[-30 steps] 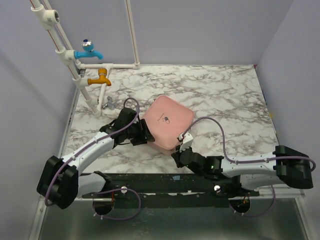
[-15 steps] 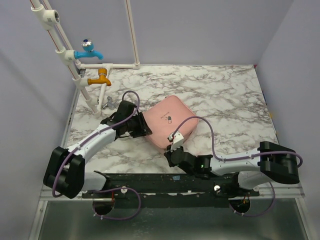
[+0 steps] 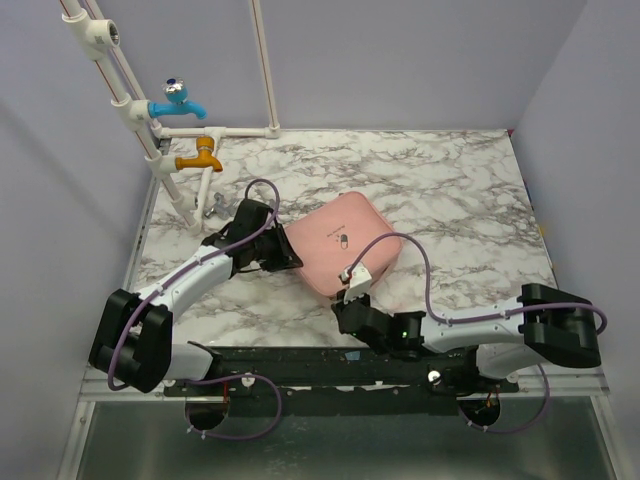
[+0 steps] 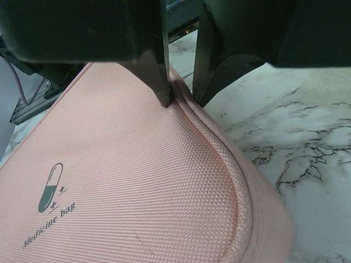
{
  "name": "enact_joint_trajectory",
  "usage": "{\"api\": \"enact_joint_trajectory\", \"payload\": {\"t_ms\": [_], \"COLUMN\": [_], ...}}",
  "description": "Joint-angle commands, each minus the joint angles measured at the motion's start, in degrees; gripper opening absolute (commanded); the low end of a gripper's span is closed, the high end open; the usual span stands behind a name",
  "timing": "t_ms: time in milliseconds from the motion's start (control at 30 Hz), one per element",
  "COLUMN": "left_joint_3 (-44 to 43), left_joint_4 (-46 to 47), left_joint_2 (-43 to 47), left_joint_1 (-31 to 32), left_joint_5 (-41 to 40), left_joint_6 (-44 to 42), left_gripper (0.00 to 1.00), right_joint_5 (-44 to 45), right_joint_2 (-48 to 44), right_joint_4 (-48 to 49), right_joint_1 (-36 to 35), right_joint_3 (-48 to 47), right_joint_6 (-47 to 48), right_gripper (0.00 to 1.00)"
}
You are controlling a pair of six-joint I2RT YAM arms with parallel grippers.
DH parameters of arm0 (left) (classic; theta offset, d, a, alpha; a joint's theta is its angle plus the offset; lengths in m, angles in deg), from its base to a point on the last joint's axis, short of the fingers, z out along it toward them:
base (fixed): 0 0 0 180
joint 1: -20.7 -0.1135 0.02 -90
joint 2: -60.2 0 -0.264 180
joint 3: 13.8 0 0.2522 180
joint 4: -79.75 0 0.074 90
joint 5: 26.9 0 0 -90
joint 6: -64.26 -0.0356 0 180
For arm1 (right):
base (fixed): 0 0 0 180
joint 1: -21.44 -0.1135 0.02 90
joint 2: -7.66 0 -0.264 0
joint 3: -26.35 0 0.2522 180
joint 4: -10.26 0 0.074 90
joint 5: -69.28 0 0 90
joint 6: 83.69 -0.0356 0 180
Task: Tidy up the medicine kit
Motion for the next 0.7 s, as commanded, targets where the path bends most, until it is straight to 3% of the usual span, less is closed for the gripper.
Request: {"api": "enact_joint_trajectory", "payload": {"t_ms": [0, 667], "left_joint_3": [-1.47, 1.39], "left_joint_4": [0.87, 1.91], "left_joint_2": [0.42, 2.90], "left_joint_1": [-1.26, -3.57], "left_joint_5": [-0.01, 2.36], "left_joint_6": [-3.17, -4.88], "left_gripper": [0.02, 0.00], "right_joint_5": [8.17, 4.89], "right_joint_2": [-2.55, -7.83], "right_joint_4": [-9.90, -11.50], "right_joint_1": [0.71, 13.76], "right_joint_3": [0.32, 0.95], "right_joint_6": [-1.36, 3.41], "right_gripper": [0.01, 0.01]}}
